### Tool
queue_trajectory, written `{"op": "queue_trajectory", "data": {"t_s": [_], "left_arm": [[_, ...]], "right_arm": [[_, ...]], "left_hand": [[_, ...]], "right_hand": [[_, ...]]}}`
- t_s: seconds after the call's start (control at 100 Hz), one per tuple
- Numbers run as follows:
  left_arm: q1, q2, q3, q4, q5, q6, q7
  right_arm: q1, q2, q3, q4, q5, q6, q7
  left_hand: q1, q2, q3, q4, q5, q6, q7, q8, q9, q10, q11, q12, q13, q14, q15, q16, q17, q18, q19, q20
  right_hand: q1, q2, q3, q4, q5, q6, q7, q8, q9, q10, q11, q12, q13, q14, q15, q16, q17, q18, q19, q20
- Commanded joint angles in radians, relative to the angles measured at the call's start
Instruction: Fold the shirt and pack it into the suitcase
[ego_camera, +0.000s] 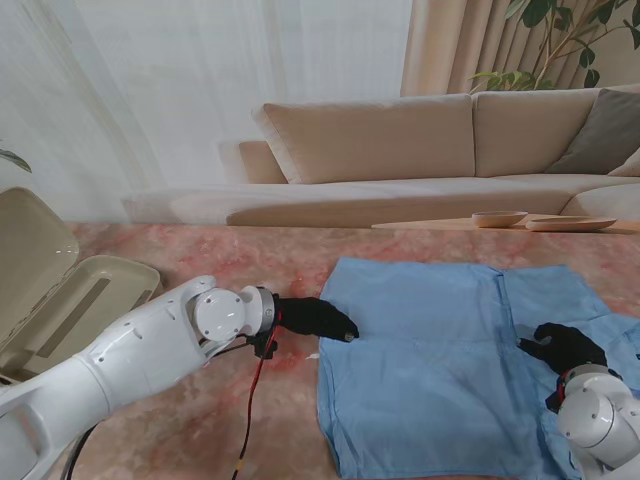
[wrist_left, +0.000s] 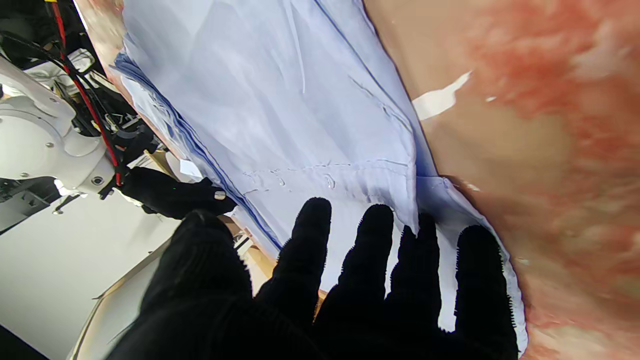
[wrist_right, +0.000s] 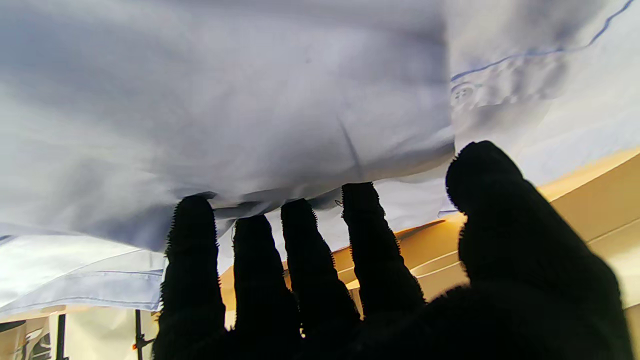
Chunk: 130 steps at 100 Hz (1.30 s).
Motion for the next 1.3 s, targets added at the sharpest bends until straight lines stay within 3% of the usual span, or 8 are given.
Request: {"op": "queue_trajectory", "data": {"t_s": [0.0,0.31,0.59,0.84,1.29], "left_arm": [[0.03,0.032,-0.006,0.01,0.013,0.016,-0.015],[0.142,0.111,-0.15,-0.119,0.121,0.092,-0.074],[0.306,0.164,-0.36,-0.262,0.256,0.167,-0.142],[0.431,0.185,-0.504,-0.359,0.349,0.216,-0.188],[0.597,0.197,-0.698,-0.485,0.495,0.281,-0.232]], "right_arm": [[-0.023,-0.005,-0.011,-0.014,0.016,-0.006,0.032],[-0.06,0.008,-0.033,-0.116,0.032,-0.019,0.13],[-0.084,0.015,-0.062,-0.196,0.067,-0.052,0.185],[-0.08,0.024,-0.11,-0.235,0.101,-0.079,0.239],[-0.057,0.034,-0.175,-0.258,0.147,-0.102,0.292]], "left_hand": [[-0.051,0.061,-0.008,-0.002,-0.029,-0.021,-0.007,0.0,-0.022,-0.007,0.014,0.012,0.004,0.116,0.024,0.012,-0.014,0.035,0.009,0.004],[-0.054,0.06,-0.007,-0.002,-0.033,-0.023,-0.008,0.001,-0.023,-0.009,0.015,0.012,0.005,0.115,0.022,0.012,-0.016,0.034,0.006,0.004],[-0.056,0.059,-0.008,-0.002,-0.034,-0.024,-0.007,0.001,-0.021,-0.012,0.016,0.012,0.005,0.112,0.022,0.012,-0.016,0.032,0.005,0.005],[-0.055,0.058,-0.007,-0.002,-0.034,-0.026,-0.007,0.001,-0.02,-0.012,0.016,0.012,0.007,0.108,0.02,0.011,-0.018,0.032,0.002,0.005],[-0.05,0.052,-0.006,-0.001,-0.033,-0.024,-0.005,0.002,-0.019,-0.015,0.016,0.012,0.007,0.101,0.015,0.009,-0.022,0.028,-0.005,0.004]], "right_hand": [[0.012,0.02,-0.025,0.049,-0.017,0.006,-0.008,0.011,0.006,0.001,-0.004,-0.003,-0.001,0.021,0.019,-0.002,0.022,0.014,0.041,0.019],[0.015,0.043,-0.055,0.05,-0.021,0.011,-0.013,0.01,0.01,0.003,-0.011,-0.003,0.003,0.031,0.02,0.002,0.023,0.019,0.05,0.013],[0.018,0.057,-0.073,0.052,-0.022,0.011,-0.016,0.01,0.013,0.005,-0.019,-0.004,0.008,0.033,0.021,0.004,0.026,0.02,0.056,0.008],[0.02,0.066,-0.083,0.054,-0.024,0.009,-0.018,0.01,0.016,0.005,-0.024,-0.003,0.012,0.036,0.021,0.006,0.028,0.02,0.06,0.005],[0.021,0.074,-0.094,0.057,-0.025,0.01,-0.019,0.01,0.019,0.005,-0.026,0.001,0.017,0.047,0.024,0.009,0.033,0.023,0.068,0.002]]}}
